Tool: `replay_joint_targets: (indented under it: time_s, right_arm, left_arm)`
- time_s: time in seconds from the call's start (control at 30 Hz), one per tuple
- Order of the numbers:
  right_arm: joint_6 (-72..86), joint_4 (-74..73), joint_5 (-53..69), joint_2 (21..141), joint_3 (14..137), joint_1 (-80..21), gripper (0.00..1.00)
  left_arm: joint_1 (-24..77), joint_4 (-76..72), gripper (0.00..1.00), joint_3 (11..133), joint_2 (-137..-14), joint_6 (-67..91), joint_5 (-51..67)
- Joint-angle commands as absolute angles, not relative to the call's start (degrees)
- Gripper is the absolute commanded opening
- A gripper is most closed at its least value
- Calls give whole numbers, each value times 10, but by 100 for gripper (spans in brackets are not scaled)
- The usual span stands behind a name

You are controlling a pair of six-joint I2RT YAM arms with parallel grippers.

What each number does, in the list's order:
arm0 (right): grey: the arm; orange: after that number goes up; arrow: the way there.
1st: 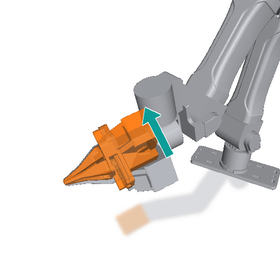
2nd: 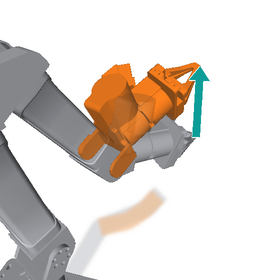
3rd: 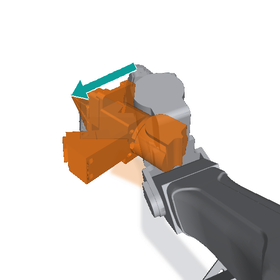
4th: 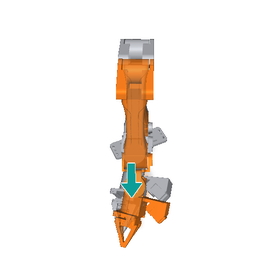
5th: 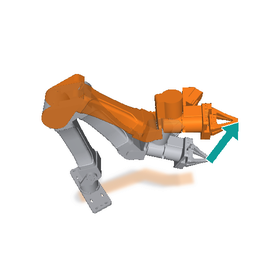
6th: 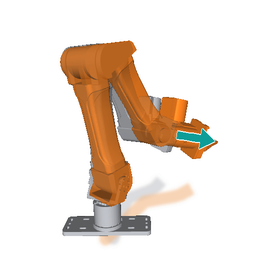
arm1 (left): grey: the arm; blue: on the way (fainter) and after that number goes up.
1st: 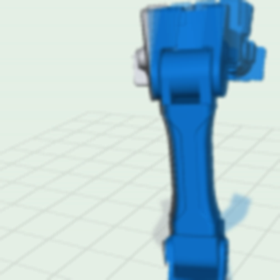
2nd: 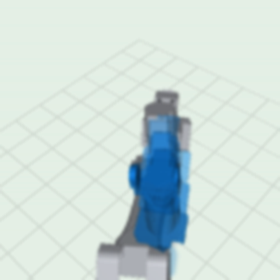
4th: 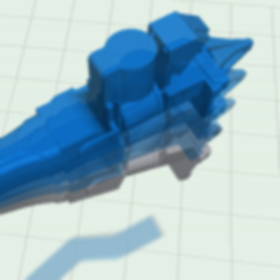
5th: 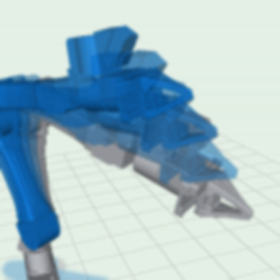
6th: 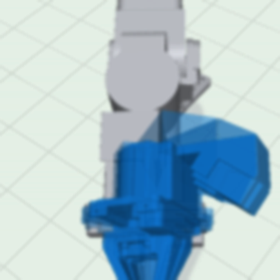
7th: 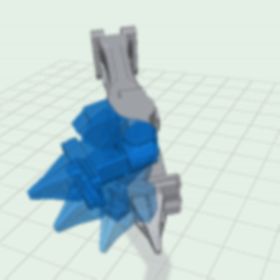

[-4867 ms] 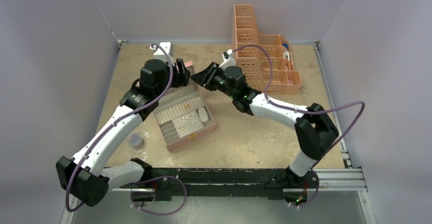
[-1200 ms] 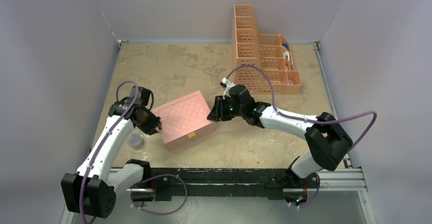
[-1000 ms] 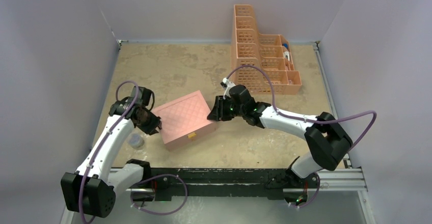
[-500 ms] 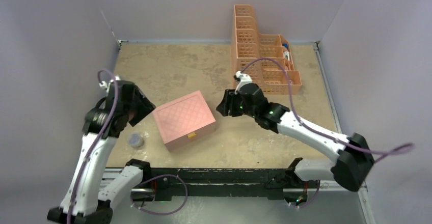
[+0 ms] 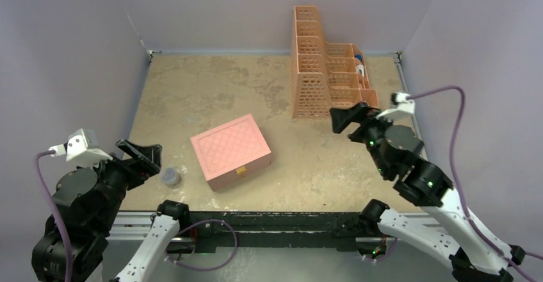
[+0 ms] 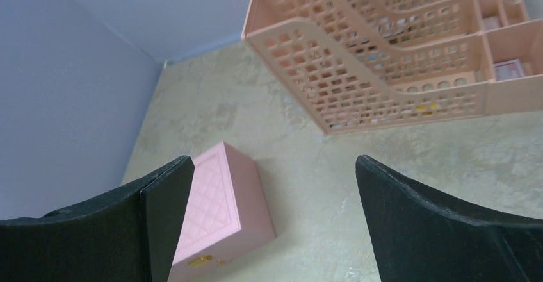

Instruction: Organize the mixed jewelry

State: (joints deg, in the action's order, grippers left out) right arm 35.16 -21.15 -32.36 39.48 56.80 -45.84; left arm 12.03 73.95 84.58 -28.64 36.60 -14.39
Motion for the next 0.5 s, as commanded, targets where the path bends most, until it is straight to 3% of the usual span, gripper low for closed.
replay_joint_targets:
  time_s: [0.0,0.47]
  right_arm:
    - [361,-271,-421,348,613,-458,99]
    - [406,-279,-407,336,618,-458,99]
  left_arm:
    - [121,793,81,871,-280,339,-157]
    - [121,814,85,893,-261,349,-200]
